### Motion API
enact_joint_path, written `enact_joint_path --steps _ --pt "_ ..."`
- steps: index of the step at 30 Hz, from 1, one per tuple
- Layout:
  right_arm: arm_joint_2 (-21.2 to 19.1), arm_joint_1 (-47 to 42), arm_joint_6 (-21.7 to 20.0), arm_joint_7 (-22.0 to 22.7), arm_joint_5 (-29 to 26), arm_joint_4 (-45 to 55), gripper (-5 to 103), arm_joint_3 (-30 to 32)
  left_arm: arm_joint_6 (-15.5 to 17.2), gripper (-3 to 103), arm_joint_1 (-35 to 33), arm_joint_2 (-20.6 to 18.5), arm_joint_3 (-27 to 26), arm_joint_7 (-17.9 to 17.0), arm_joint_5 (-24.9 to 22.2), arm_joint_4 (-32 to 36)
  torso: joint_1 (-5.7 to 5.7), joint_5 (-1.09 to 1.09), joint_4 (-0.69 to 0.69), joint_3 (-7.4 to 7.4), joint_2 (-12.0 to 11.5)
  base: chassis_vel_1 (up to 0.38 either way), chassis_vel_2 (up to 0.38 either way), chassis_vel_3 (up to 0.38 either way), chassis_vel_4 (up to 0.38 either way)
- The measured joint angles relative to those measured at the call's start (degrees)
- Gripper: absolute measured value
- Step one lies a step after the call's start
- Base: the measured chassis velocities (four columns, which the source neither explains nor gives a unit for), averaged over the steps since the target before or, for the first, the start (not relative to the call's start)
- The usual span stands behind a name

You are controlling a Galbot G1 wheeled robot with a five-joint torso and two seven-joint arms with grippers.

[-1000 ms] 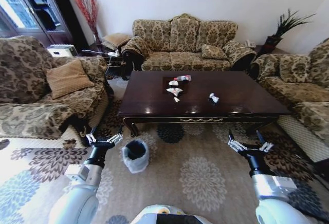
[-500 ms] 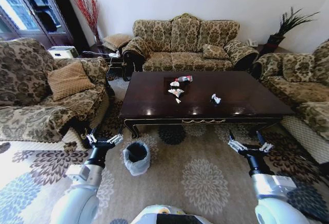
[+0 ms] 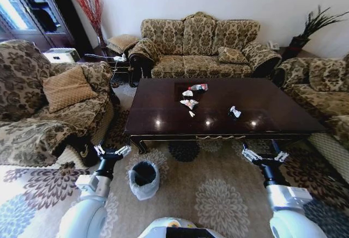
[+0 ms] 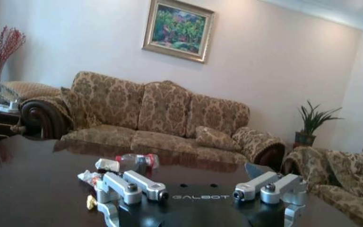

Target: Move to the front of the table and place the trash on the table into the trash bin.

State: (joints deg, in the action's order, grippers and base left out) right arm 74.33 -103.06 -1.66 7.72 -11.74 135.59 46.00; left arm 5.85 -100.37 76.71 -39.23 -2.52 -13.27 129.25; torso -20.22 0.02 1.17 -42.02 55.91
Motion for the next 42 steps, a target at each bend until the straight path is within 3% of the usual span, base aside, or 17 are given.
enact_joint_path --steps 2,4,6,7,9,10,13,17,19,22,23,25,33,37,39,41,42 --pt "0.0 0.01 0.46 0.05 0.0 -0.48 100 -0.16 -2.82 100 1.74 0.02 0.9 2.88 0.46 -10.99 0.1 -0.05 -0.01 0.04 0.04 0.0 0.0 0.0 0.0" --pt "0.0 0.01 0.52 0.08 0.0 -0.52 100 -0.19 -3.51 100 2.34 0.07 1.16 3.53 0.64 -13.43 0.1 -0.02 -0.01 0.04 0.04 0.018 -0.021 -0.024 0.026" --pt "0.0 -0.11 0.59 0.35 -0.31 -0.6 100 -0.21 -5.61 100 5.83 0.61 2.29 5.82 1.62 -25.37 0.08 -0.04 0.0 0.03 0.04 0.018 -0.017 -0.028 0.026" --pt "0.0 -0.11 0.59 0.35 -0.31 -0.6 100 -0.21 -5.61 100 5.83 0.61 2.29 5.82 1.62 -25.37 0.08 -0.04 0.0 0.03 0.04 0.0 0.0 0.0 0.0" --pt "0.0 -0.59 0.82 0.74 -0.82 -0.84 100 0.17 -7.85 100 9.71 1.56 2.98 7.96 2.69 -36.29 0.01 -0.03 0.0 0.0 0.02 0.0 0.0 0.0 0.0" --pt "0.0 -0.59 0.82 0.74 -0.82 -0.84 100 0.17 -7.85 100 9.71 1.56 2.98 7.96 2.69 -36.29 0.01 -0.03 0.0 0.0 0.02 0.0 0.0 0.0 0.0" --pt "0.09 -1.38 1.33 1.06 -0.92 -1.22 100 0.76 -10.08 100 13.85 2.33 3.38 9.53 3.43 -44.96 -0.02 -0.01 -0.01 0.0 0.01 0.0 0.0 0.0 0.0" --pt "0.27 -1.65 1.41 1.4 -1.19 -1.46 100 0.77 -10.35 100 16.7 2.26 3.55 10.28 3.54 -49.88 0.01 -0.01 0.0 0.01 0.02 0.0 0.0 0.0 0.0" --pt "0.57 -1.7 0.92 2.18 -1.62 -1.51 100 0.21 -10.33 100 20.47 1.68 4.03 10.87 3.56 -55.49 0.03 -0.01 -0.02 0.02 0.02 0.0 0.0 0.0 0.0" --pt "0.62 -1.72 0.76 2.32 -1.67 -1.53 100 0.11 -10.32 100 21.65 1.48 4.2 11.01 3.6 -57.36 0.03 -0.01 -0.01 0.02 0.02 0.0 0.0 0.0 0.0" --pt "0.13 -1.96 0.19 3.32 -1.84 -1.55 100 0.01 -10.43 100 26.27 0.74 5.31 11.89 3.69 -64.18 0.01 -0.01 -0.01 0.01 0.01 0.0 0.0 0.0 0.0" --pt "-0.52 -2.1 -0.62 4.17 -2.33 -1.44 100 0.27 -10.52 100 28.89 0.54 6.45 12.12 3.69 -67.74 0.01 -0.02 -0.01 0.0 0.02 0.0 0.0 0.0 0.0" --pt "-1.55 -2.19 -2.34 6.52 -2.83 -0.68 100 0.63 -10.56 95 33.84 0.47 8.84 12.19 3.41 -74.28 0.01 -0.02 0.0 0.01 0.02 0.0 0.0 0.0 0.0" --pt "-1.42 -2.62 -2.48 7.3 -2.65 0.09 100 0.81 -10.51 83 36.52 0.55 9.71 11.6 3.39 -77.77 0.01 -0.02 -0.01 0.01 0.02 0.0 0.0 0.0 0.0" --pt "-0.97 -3.19 -2.25 7.39 -2.16 0.52 100 0.98 -10.64 72 38.05 0.54 10.32 11.17 3.4 -79.81 0.01 -0.02 0.0 0.01 0.02 0.0 0.0 0.0 0.0" --pt "-0.82 -3.37 -2.18 7.41 -2.05 0.7 100 1.02 -10.8 72 38.55 0.53 10.49 11.07 3.41 -80.43 0.01 -0.02 -0.01 0.01 0.02 0.0 0.0 0.0 0.0" --pt "-0.64 -3.6 -2.11 7.43 -1.94 0.98 100 1.09 -11.17 66 39.28 0.53 10.64 10.97 3.5 -81.41 0.01 -0.02 -0.01 0.01 0.02 0.0 0.0 0.0 0.0"
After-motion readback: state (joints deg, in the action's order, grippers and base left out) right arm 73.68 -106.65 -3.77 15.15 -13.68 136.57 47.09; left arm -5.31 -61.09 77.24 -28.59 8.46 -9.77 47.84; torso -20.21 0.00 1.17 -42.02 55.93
